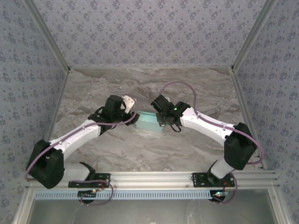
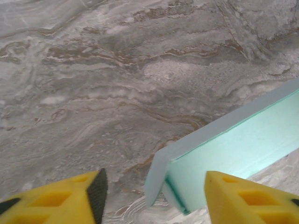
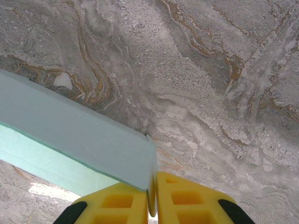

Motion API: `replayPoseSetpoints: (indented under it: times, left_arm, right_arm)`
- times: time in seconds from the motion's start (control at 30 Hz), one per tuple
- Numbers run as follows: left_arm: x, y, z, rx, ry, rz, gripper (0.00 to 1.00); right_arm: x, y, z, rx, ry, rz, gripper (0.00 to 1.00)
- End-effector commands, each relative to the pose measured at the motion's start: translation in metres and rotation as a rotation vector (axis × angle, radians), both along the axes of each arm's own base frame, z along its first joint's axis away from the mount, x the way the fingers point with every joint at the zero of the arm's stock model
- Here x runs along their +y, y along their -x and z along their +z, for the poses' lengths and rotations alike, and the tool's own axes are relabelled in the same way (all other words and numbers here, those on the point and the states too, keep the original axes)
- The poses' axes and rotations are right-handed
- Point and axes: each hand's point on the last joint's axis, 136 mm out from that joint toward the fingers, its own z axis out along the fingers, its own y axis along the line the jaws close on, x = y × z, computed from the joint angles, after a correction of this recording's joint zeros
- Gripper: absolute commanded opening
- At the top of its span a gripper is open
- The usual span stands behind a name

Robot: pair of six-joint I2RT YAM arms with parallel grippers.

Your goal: Fold the paper box

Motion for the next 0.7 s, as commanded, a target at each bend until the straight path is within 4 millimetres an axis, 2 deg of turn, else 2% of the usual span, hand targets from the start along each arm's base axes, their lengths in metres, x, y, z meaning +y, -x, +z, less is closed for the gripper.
replayPoseSetpoints:
  times: [0.0, 0.27, 0.47, 0.67]
  left_arm:
    - [-0.002, 0.004, 0.005, -0.057, -0.008, -0.070, 0.48]
    - [-0.018, 0.005, -0.007, -0.028, 0.019, -0.154, 0.41]
    - [-0.030, 0.002, -0.004, 0.007, 0.053, -0.187, 0.18]
    - [-0.040, 0.004, -0.007, 0.071, 0.096, -0.202, 0.07]
  right_arm:
    - [0.001, 0.000, 0.007, 0.007, 0.001, 0.002, 0.14]
    - [0.005, -0.001, 0.010, 0.007, -0.014, 0.005, 0.14]
    - [0.008, -0.002, 0.010, 0.008, -0.027, 0.001, 0.14]
    - [0.013, -0.001, 0.009, 0.016, -0.047, -0.008, 0.14]
